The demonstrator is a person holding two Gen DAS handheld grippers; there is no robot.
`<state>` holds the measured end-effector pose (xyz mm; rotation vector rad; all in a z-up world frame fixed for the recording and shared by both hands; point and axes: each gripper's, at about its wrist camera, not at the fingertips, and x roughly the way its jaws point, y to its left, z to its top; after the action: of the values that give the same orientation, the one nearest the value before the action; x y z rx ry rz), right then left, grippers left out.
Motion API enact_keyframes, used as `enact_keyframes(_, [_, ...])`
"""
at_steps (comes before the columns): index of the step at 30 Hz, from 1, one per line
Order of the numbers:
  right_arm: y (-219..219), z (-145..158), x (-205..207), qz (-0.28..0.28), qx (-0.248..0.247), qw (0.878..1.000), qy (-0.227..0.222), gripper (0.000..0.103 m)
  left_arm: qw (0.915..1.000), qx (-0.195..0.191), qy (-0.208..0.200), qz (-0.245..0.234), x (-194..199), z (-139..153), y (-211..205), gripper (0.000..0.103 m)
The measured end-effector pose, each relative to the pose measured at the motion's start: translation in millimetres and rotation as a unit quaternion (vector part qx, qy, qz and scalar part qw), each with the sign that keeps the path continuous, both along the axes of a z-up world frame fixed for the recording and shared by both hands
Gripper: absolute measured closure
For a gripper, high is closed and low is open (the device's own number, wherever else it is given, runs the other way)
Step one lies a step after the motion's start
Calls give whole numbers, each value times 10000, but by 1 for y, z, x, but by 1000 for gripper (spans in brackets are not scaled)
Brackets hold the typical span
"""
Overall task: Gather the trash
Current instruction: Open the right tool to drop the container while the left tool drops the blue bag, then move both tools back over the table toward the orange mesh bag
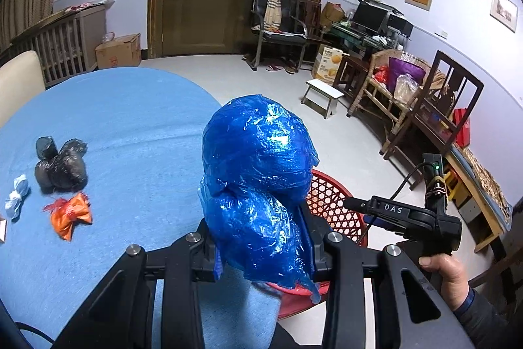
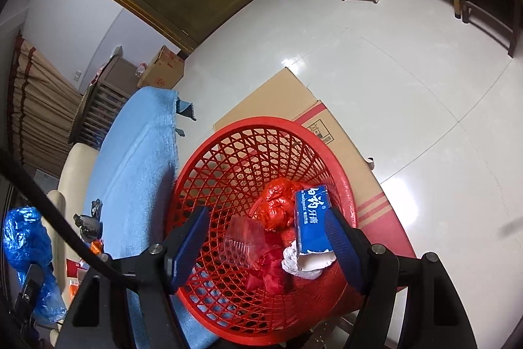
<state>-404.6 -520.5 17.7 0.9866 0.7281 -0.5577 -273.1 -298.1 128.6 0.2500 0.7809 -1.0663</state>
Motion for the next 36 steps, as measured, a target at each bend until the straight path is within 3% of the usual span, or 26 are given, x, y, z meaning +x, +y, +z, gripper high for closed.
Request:
enact_keyframes(11, [-10, -6, -11, -168, 77, 9998, 47, 27, 9993, 266, 253, -118, 6, -16, -26, 63])
enact_keyframes(14, [-10, -8, -11, -167, 112, 9998, 77, 27, 9984, 408, 374, 71, 13, -21, -30, 49])
enact_keyframes(15, [-10, -10, -11, -162, 129, 9997, 90, 27, 9982, 430, 390, 137, 14, -22, -30, 39])
enact_keyframes(16, [-10, -11, -10, -162, 139, 9997, 100, 27, 9981, 412, 402, 215, 17, -22, -29, 38])
enact_keyframes(25, [-4, -8, -3, -92, 119, 9999, 74, 27, 9994, 172, 263, 139, 14, -11, -17, 38])
enact_keyframes(36, [-5, 17, -17, -313, -191, 9993, 39, 27, 9958, -88, 306, 857, 54, -3, 37, 38])
